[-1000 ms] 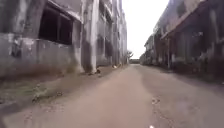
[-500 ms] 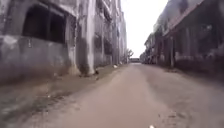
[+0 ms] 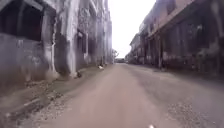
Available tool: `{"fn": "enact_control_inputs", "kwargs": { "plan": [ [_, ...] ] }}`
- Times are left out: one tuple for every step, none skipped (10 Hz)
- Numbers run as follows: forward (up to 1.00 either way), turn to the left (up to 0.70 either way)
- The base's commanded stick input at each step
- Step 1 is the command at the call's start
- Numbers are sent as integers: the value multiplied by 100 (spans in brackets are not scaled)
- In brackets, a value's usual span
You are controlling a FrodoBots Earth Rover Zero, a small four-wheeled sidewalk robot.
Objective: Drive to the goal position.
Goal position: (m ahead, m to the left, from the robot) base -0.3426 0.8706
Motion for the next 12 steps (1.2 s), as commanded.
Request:
{"fn": "enact_control_inputs", "kwargs": {
  "plan": [
    [100,-27],
    [100,-27],
    [100,-25],
    [100,-10],
    [100,0],
    [100,0],
    [100,0],
    [100,0],
    [100,0],
    [100,0],
    [100,0],
    [100,0]
  ]
}}
